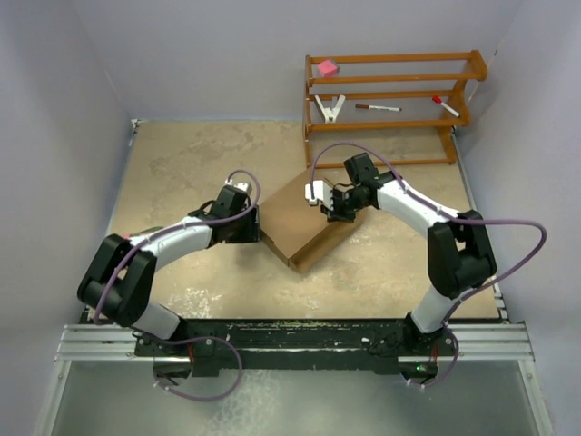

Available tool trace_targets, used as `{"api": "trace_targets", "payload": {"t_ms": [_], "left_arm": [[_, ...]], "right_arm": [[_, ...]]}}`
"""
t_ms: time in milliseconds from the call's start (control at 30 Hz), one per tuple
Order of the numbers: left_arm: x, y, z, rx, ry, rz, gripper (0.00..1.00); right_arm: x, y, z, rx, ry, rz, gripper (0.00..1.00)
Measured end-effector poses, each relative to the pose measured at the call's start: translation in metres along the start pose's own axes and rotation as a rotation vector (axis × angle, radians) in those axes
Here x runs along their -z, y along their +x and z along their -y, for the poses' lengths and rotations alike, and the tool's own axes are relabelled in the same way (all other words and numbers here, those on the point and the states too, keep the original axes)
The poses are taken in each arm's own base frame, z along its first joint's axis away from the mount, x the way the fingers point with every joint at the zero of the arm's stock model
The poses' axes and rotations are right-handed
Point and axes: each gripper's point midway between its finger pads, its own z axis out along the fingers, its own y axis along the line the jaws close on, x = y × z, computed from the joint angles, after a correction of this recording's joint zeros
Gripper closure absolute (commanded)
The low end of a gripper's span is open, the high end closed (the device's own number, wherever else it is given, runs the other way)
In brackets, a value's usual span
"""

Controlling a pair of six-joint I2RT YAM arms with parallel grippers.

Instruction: Fold the paper box

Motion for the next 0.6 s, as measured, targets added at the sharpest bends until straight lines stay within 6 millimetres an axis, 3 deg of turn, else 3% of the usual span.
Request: {"api": "trace_targets", "payload": {"t_ms": [167,300,467,533,600], "left_arm": [[-0.019,-0.026,0.018,-0.038,0.034,0.002,0.41],[-0.029,-0.048,0.03,-0.055,0.058,0.025,0.4],[-0.027,-0.076,0.031,-0.053,0.066,0.072,0.33],[-0.02,-0.084,0.027,-0.044,0.067,0.097,0.25],[-0.006,-0.092,0.026,-0.038,0.078,0.135,0.16]], "right_arm": [[0.009,0.002,-0.035,-0.023,-0.055,0.014,0.98],[0.03,-0.005,-0.046,-0.087,-0.035,0.036,0.81],[0.088,-0.02,-0.006,-0.223,0.203,0.157,0.39],[0.114,-0.01,0.02,-0.322,0.31,0.216,0.29],[0.129,0.007,0.038,-0.43,0.373,0.253,0.26]]}}
